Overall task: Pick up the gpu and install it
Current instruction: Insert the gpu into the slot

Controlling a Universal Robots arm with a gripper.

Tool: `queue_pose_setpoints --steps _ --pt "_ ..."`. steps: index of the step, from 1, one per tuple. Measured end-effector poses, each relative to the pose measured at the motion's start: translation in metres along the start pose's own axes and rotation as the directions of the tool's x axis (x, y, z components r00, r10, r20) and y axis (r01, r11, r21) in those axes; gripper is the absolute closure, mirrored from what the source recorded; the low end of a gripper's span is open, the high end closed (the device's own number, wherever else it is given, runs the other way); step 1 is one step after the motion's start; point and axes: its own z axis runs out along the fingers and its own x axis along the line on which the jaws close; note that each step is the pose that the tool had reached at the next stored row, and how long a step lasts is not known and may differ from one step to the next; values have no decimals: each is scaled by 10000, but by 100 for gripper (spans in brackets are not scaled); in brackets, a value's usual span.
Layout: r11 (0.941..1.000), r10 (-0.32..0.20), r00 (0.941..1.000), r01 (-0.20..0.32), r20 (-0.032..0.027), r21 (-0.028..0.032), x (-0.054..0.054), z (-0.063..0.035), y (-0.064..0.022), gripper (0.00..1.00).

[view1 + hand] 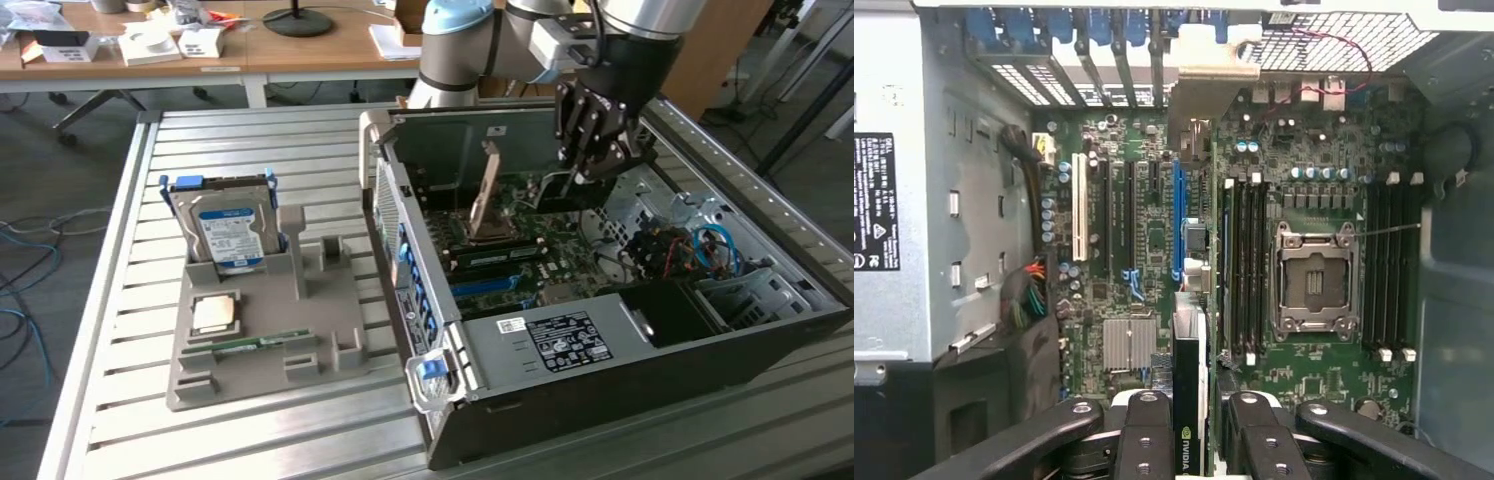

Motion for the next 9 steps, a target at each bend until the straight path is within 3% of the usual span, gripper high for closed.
queue_pose_setpoints --steps 9 --pt "10000 95 10000 -95 0 1 1 91 12 74"
